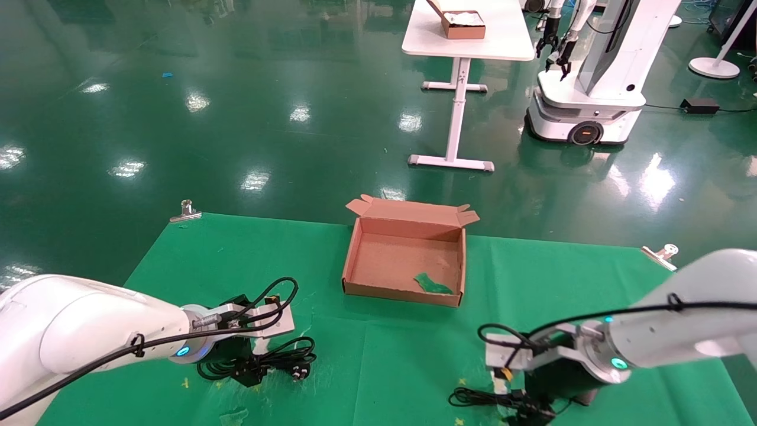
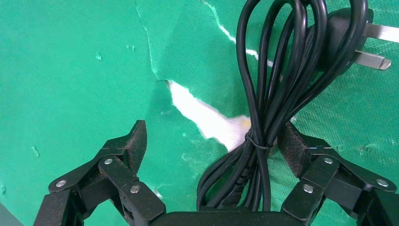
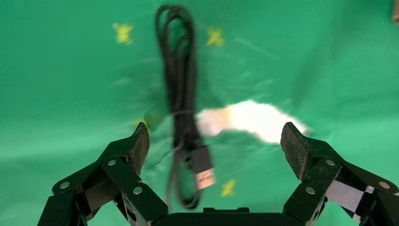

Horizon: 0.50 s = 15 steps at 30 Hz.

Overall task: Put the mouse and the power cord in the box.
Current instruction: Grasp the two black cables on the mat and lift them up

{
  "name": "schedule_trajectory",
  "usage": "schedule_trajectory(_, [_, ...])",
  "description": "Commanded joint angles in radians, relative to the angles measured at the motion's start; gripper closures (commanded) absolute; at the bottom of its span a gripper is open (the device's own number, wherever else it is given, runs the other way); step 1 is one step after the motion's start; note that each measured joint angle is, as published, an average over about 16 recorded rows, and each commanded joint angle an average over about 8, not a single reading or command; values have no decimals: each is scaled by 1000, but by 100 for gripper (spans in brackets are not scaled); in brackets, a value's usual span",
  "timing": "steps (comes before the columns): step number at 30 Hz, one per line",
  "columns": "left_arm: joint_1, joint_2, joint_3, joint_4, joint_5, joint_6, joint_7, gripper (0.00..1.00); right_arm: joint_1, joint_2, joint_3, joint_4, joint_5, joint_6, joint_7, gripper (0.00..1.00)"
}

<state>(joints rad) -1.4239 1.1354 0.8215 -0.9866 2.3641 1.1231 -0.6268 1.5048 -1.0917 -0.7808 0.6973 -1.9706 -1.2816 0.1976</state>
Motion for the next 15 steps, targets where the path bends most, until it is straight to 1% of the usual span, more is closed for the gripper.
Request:
schedule_trajectory(1, [0, 0, 0, 0, 0, 0, 0, 24, 19, -28, -5, -59, -9, 16, -29, 45])
schedule_trajectory(5, [0, 0, 0, 0, 0, 0, 0, 74, 35, -53, -11, -117, -19, 30, -52, 95])
schedule_trajectory(6, [0, 0, 0, 0, 0, 0, 0, 86, 37, -56, -12, -123, -20, 31, -53, 100])
schedule_trajectory(7, [0, 0, 0, 0, 0, 0, 0, 96, 39, -59, -12, -129, -22, 33, -55, 100])
schedule_trajectory(8, [0, 0, 0, 0, 0, 0, 0, 100, 41, -62, -13, -136, -23, 34, -57, 100])
schedule_trajectory(15, [0, 0, 0, 0, 0, 0, 0, 100, 36, -52, -11, -117, -19, 30, -51, 100])
